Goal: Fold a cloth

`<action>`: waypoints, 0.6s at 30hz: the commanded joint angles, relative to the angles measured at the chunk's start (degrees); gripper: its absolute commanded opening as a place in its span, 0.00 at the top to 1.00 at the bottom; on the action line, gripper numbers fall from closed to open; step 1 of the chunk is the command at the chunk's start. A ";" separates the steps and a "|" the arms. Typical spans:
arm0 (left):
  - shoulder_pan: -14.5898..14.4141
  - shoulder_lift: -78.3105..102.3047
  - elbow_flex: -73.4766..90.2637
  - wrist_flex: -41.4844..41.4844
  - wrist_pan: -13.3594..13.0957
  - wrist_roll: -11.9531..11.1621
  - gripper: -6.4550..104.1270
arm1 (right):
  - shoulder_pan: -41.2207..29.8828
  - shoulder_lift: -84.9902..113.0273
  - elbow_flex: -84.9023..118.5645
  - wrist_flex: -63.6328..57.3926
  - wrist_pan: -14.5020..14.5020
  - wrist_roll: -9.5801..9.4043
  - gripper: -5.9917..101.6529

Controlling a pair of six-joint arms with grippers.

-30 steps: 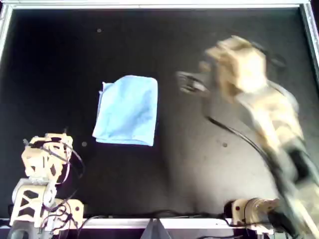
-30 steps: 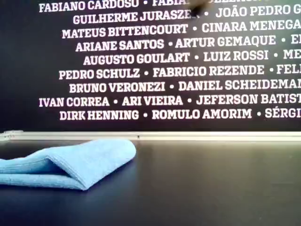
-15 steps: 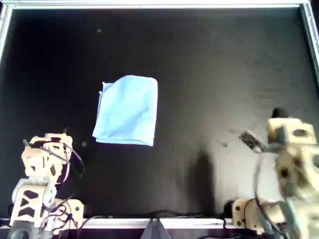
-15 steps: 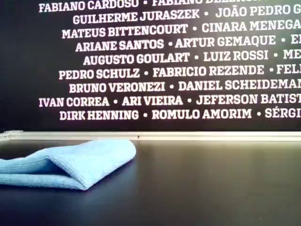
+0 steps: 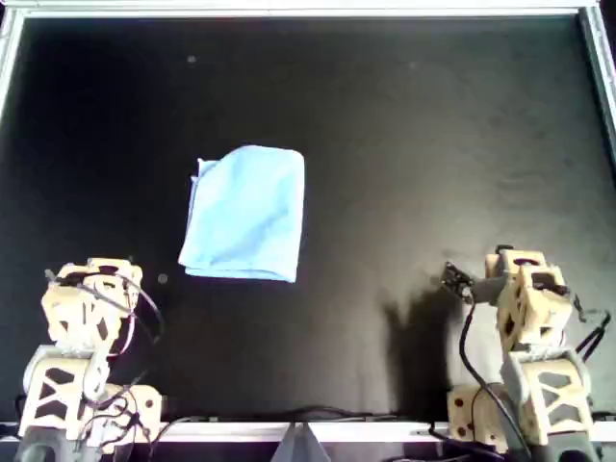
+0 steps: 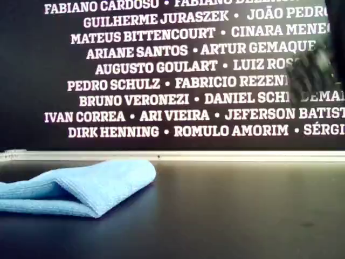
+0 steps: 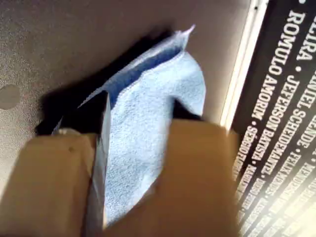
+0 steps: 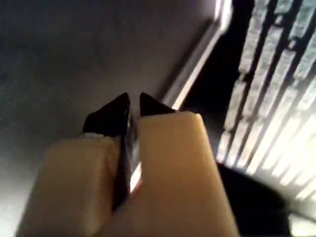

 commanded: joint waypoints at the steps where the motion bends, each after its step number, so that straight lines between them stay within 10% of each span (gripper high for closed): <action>1: 0.97 0.88 -2.02 -1.05 0.26 -0.35 0.89 | -2.81 0.97 2.99 -6.86 0.18 -0.18 0.91; 18: 1.41 0.88 -0.70 -0.09 0.26 -0.26 0.96 | -2.29 -12.92 4.92 -7.21 0.00 -0.18 0.91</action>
